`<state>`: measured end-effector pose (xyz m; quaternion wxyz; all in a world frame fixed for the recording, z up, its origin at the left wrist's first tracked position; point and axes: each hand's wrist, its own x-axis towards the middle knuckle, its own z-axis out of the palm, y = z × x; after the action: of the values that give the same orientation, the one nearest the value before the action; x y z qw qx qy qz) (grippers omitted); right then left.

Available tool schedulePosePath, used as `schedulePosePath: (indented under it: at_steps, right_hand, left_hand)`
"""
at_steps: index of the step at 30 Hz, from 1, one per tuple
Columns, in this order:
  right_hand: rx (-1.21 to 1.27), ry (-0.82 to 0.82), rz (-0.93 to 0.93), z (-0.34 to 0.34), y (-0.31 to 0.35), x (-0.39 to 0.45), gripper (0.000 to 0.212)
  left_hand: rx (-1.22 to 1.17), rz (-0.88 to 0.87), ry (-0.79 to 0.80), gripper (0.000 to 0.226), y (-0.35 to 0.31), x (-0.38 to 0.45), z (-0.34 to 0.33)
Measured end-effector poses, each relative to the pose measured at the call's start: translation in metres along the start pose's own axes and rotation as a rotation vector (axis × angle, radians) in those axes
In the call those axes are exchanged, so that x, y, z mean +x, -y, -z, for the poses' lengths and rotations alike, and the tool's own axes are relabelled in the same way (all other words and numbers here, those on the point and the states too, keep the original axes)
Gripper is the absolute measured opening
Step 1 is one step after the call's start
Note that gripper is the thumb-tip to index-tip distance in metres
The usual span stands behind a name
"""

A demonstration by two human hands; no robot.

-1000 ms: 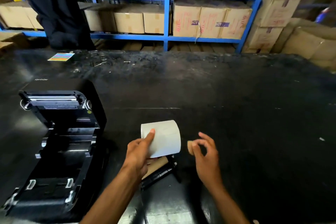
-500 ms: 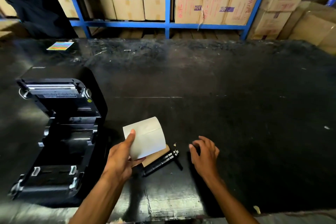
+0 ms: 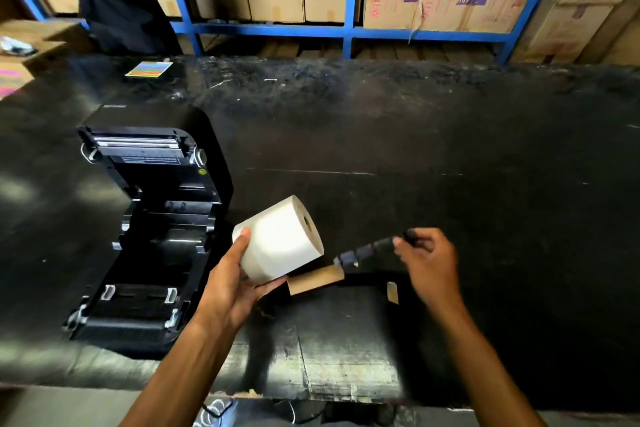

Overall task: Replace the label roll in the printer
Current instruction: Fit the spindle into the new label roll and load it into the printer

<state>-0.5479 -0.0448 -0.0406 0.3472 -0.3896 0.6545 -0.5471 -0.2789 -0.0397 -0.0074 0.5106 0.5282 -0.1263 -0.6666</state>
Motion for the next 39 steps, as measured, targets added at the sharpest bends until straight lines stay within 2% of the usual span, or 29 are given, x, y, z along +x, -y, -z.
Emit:
schedulePosePath:
  at_steps: [1, 3, 7, 9, 13, 18, 21, 29, 33, 37, 39]
  right_hand:
    - [0.096, -0.059, -0.01, 0.002, 0.012, 0.004, 0.023]
    - [0.26, -0.071, -0.078, -0.001, 0.031, 0.005, 0.016]
    - [0.315, 0.0, -0.142, -0.02, 0.039, -0.001, 0.02]
    - [0.282, -0.008, -0.075, -0.021, 0.04, -0.004, 0.016]
    - [0.138, -0.001, 0.223, -0.016, 0.05, -0.009, 0.021]
    - [-0.02, 0.156, 0.286, -0.03, 0.053, -0.01, 0.04]
    - [-0.141, 0.245, 0.35, -0.042, 0.045, -0.015, 0.04]
    - [-0.01, 0.355, 0.094, -0.058, 0.07, 0.0, 0.047]
    - [0.028, 0.306, 0.02, -0.073, 0.08, 0.011, 0.052]
    - [0.244, 0.243, -0.161, -0.074, 0.088, 0.032, 0.029]
    - [0.296, 0.214, -0.296, -0.072, 0.085, 0.041, 0.025]
  left_hand:
    - [-0.007, 0.001, 0.013, 0.028, 0.0, 0.001, 0.0]
    - [-0.013, 0.002, 0.037, 0.025, 0.002, 0.001, -0.002]
    - [-0.018, 0.0, 0.084, 0.024, 0.005, 0.0, -0.01]
    - [-0.009, -0.027, 0.089, 0.025, 0.006, -0.001, -0.014]
    - [0.074, -0.122, 0.079, 0.033, 0.003, -0.002, -0.022]
    - [0.104, -0.115, 0.119, 0.035, 0.001, -0.004, -0.04]
    - [0.13, -0.104, 0.118, 0.04, 0.0, -0.005, -0.052]
    - [0.179, -0.177, 0.095, 0.037, -0.008, 0.001, -0.078]
    - [0.275, -0.227, 0.078, 0.033, -0.021, 0.011, -0.094]
    - [0.45, -0.204, 0.199, 0.035, -0.043, 0.035, -0.087]
    - [0.591, -0.292, 0.146, 0.025, -0.039, 0.056, -0.072]
